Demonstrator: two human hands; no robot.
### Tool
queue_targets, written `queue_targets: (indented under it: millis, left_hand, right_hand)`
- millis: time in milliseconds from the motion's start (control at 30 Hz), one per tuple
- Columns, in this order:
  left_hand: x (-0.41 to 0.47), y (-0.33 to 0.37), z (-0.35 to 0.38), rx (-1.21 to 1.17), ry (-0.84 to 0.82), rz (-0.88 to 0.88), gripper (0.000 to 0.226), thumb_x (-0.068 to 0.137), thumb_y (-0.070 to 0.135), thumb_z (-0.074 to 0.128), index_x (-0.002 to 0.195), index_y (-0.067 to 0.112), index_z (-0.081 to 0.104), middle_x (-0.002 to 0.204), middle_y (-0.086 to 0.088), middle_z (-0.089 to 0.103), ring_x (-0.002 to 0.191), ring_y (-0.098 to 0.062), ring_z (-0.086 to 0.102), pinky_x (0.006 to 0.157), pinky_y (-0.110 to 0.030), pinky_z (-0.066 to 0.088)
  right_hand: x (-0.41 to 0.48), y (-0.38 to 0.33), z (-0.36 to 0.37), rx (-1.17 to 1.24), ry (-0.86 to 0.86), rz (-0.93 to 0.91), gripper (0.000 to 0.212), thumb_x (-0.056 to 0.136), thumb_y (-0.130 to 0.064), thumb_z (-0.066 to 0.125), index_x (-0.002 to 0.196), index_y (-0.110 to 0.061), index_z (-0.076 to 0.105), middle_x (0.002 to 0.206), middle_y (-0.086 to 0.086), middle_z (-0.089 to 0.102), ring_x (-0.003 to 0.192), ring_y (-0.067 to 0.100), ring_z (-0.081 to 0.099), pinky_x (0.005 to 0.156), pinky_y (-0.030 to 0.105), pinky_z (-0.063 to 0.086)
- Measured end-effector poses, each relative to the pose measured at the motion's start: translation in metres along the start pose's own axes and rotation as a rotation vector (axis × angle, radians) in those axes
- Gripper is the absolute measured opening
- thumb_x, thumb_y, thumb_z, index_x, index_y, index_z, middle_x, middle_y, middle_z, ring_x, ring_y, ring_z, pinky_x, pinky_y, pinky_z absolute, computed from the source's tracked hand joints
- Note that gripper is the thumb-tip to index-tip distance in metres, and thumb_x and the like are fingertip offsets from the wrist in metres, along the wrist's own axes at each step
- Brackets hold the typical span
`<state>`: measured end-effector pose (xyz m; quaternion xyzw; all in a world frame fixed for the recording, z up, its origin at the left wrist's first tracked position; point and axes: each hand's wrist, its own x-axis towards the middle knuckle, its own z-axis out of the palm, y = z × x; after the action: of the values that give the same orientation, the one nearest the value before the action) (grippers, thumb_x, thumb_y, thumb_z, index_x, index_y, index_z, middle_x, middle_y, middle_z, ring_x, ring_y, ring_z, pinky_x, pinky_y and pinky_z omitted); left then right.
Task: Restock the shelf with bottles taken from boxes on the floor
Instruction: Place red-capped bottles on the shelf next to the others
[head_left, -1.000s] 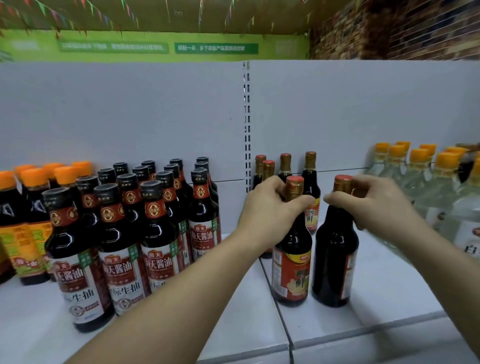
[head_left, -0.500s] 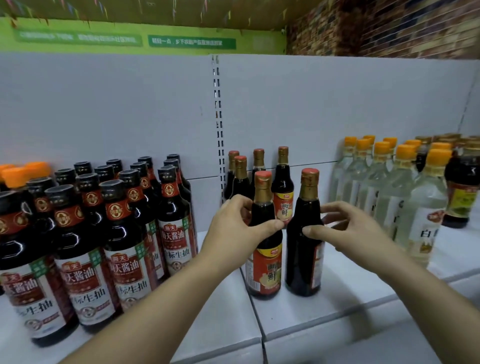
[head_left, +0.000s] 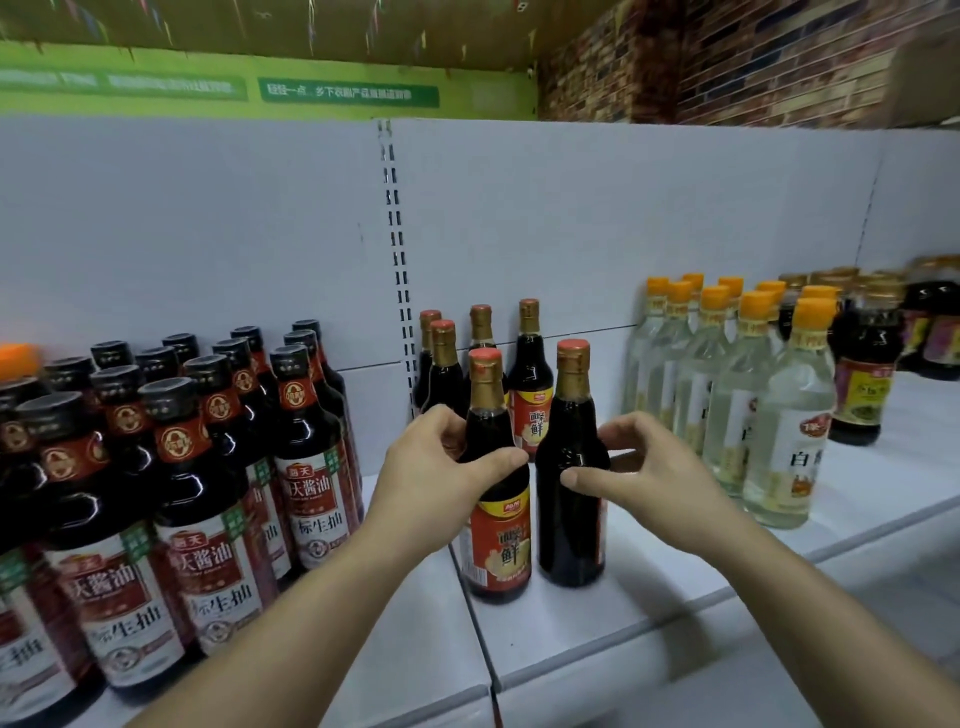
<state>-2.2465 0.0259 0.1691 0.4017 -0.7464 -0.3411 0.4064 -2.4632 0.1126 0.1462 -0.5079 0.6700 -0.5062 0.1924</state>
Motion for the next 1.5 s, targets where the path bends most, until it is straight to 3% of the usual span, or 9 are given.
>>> queue_targets:
  millis: [133, 267, 467, 600, 767, 1000, 1100, 1233, 1500]
  left_hand:
    - [0.0, 0.002, -0.001, -0.012, -0.01, -0.011, 0.038, 0.077, 0.049, 0.085, 0.098, 0.027, 0.062, 0.092, 0.011, 0.07, 0.085, -0.003, 0.066, 0.062, -0.019, 0.047]
    - [0.002, 0.002, 0.002, -0.029, -0.015, -0.023, 0.038, 0.077, 0.048, 0.086, 0.098, 0.027, 0.063, 0.093, 0.011, 0.07, 0.085, -0.004, 0.067, 0.064, -0.021, 0.049]
    - [0.006, 0.001, 0.007, -0.014, 0.0, -0.01, 0.039, 0.075, 0.052, 0.086, 0.096, 0.028, 0.062, 0.096, 0.009, 0.071, 0.089, -0.008, 0.069, 0.069, -0.029, 0.056]
    - [0.007, -0.002, 0.007, -0.024, 0.0, -0.007, 0.039, 0.075, 0.051, 0.086, 0.097, 0.029, 0.062, 0.096, 0.01, 0.071, 0.09, -0.008, 0.069, 0.073, -0.033, 0.059]
    - [0.008, -0.004, 0.007, -0.01, 0.001, 0.001, 0.041, 0.076, 0.055, 0.084, 0.098, 0.029, 0.061, 0.103, 0.008, 0.07, 0.092, -0.008, 0.068, 0.075, -0.033, 0.06]
    - [0.008, -0.004, 0.008, -0.011, -0.005, 0.003, 0.039, 0.078, 0.053, 0.083, 0.099, 0.029, 0.061, 0.104, 0.006, 0.068, 0.093, -0.009, 0.067, 0.07, -0.028, 0.056]
    - [0.008, -0.004, 0.008, -0.012, -0.002, 0.003, 0.039, 0.077, 0.053, 0.084, 0.098, 0.029, 0.061, 0.103, 0.007, 0.069, 0.092, -0.008, 0.067, 0.069, -0.026, 0.055]
    - [0.008, -0.005, 0.008, -0.015, -0.002, 0.007, 0.039, 0.077, 0.051, 0.084, 0.099, 0.029, 0.061, 0.1, 0.009, 0.07, 0.091, -0.007, 0.068, 0.068, -0.027, 0.055]
    - [0.008, -0.005, 0.009, -0.026, 0.002, 0.011, 0.039, 0.077, 0.05, 0.084, 0.1, 0.028, 0.061, 0.098, 0.008, 0.071, 0.091, -0.008, 0.069, 0.075, -0.034, 0.06]
  right_hand:
    - [0.006, 0.003, -0.014, 0.116, -0.136, -0.019, 0.052, 0.08, -0.031, 0.084, 0.128, -0.025, 0.066, 0.124, -0.011, 0.073, 0.107, 0.004, 0.071, 0.09, 0.029, 0.052]
    - [0.008, 0.003, -0.023, 0.056, -0.195, -0.008, 0.041, 0.092, -0.031, 0.074, 0.128, -0.047, 0.063, 0.119, -0.026, 0.071, 0.106, 0.001, 0.069, 0.101, 0.045, 0.054]
    - [0.006, 0.003, 0.005, -0.004, 0.045, -0.047, 0.069, 0.071, -0.057, 0.086, 0.131, -0.043, 0.055, 0.118, -0.02, 0.065, 0.101, 0.004, 0.068, 0.081, 0.03, 0.055]
    - [0.008, 0.008, 0.009, 0.068, -0.004, -0.098, 0.058, 0.077, -0.044, 0.087, 0.129, -0.047, 0.062, 0.122, -0.018, 0.069, 0.108, 0.005, 0.069, 0.098, 0.039, 0.055]
    - [0.009, 0.008, 0.002, 0.108, 0.05, -0.05, 0.053, 0.074, -0.032, 0.092, 0.119, -0.037, 0.064, 0.114, -0.014, 0.069, 0.102, 0.007, 0.07, 0.087, 0.031, 0.055]
    - [0.015, 0.012, -0.018, 0.165, -0.105, -0.014, 0.042, 0.083, -0.016, 0.083, 0.121, -0.025, 0.068, 0.12, -0.011, 0.074, 0.108, 0.004, 0.071, 0.094, 0.028, 0.051]
    - [0.018, -0.001, -0.018, 0.052, -0.058, -0.002, 0.039, 0.084, -0.031, 0.082, 0.121, -0.029, 0.069, 0.121, -0.014, 0.071, 0.101, -0.004, 0.069, 0.082, 0.022, 0.048]
    - [0.021, -0.023, -0.002, -0.16, 0.243, -0.031, 0.067, 0.066, -0.072, 0.081, 0.113, -0.028, 0.062, 0.106, -0.015, 0.064, 0.096, 0.005, 0.063, 0.079, 0.033, 0.054]
    - [0.023, -0.021, 0.002, -0.202, 0.249, -0.077, 0.046, 0.073, -0.059, 0.084, 0.103, -0.029, 0.065, 0.097, -0.016, 0.069, 0.09, 0.003, 0.065, 0.075, 0.03, 0.053]
